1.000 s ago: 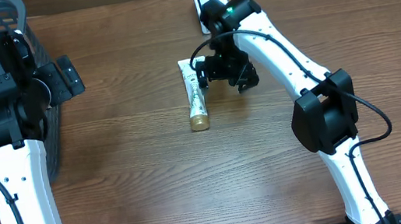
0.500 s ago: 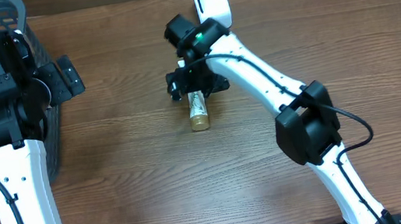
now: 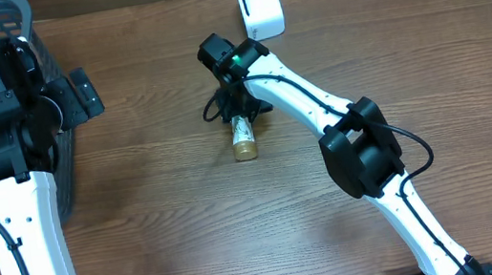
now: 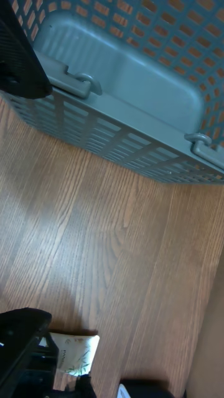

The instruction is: Scan the item barcode

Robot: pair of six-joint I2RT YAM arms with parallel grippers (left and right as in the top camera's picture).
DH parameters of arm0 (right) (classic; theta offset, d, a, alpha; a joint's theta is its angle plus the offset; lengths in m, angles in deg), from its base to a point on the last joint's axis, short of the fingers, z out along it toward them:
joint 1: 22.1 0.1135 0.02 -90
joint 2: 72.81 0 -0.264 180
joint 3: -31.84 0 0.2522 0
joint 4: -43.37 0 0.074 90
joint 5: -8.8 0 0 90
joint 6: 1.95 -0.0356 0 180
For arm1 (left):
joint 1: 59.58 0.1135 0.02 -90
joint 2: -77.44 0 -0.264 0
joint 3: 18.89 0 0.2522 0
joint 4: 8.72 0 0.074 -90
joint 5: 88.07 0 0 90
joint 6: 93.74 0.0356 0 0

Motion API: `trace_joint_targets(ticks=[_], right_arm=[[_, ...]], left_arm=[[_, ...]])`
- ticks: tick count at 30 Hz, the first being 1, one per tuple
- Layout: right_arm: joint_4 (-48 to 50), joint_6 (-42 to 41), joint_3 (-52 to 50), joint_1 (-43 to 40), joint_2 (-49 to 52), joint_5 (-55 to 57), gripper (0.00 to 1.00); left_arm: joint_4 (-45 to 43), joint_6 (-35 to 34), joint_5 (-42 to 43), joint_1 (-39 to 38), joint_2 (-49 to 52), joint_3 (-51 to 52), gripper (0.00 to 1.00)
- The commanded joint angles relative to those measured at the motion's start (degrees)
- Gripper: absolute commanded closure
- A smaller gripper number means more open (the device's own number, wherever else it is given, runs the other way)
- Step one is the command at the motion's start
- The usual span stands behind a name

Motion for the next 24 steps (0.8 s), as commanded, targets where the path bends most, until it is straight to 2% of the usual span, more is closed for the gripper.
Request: trace_joint_targets(ticks=[1,3,9,12,20,24], right_arm=[[0.7,-0.9,0.1,-0.2,-0.2,1.2,0.51],[0.8,-1.0,0.1,-0.2,-0.2,1.1,0.64],[0.8,-1.0,0.1,-0.1,-0.2,-1.0,0.83],[0.5,-0.9,0.1,-0.4,-0.2,-5.7,0.83],[-2.2,1.4,0.1,-6.0,-0.2,-45.3,0.82],[-2.6,1.9,0.1,-10.0,-0.2,-61.3,0.82]], left_arm=[[-0.2,0.9,-0.5,0.0,-0.1,-0.9,0.00],[-0.2,0.9,-0.5,0.0,-0.1,-0.9,0.00],[-0.2,0.9,-0.5,0.0,-0.1,-0.9,0.00],[-0.2,0.9,-0.5,0.0,-0.1,-0.9,0.00],[-0.2,0.9,-0.5,0.0,-0.1,-0.9,0.00],[-0.2,0.9,-0.5,0.0,-0.1,-0.9,0.00]])
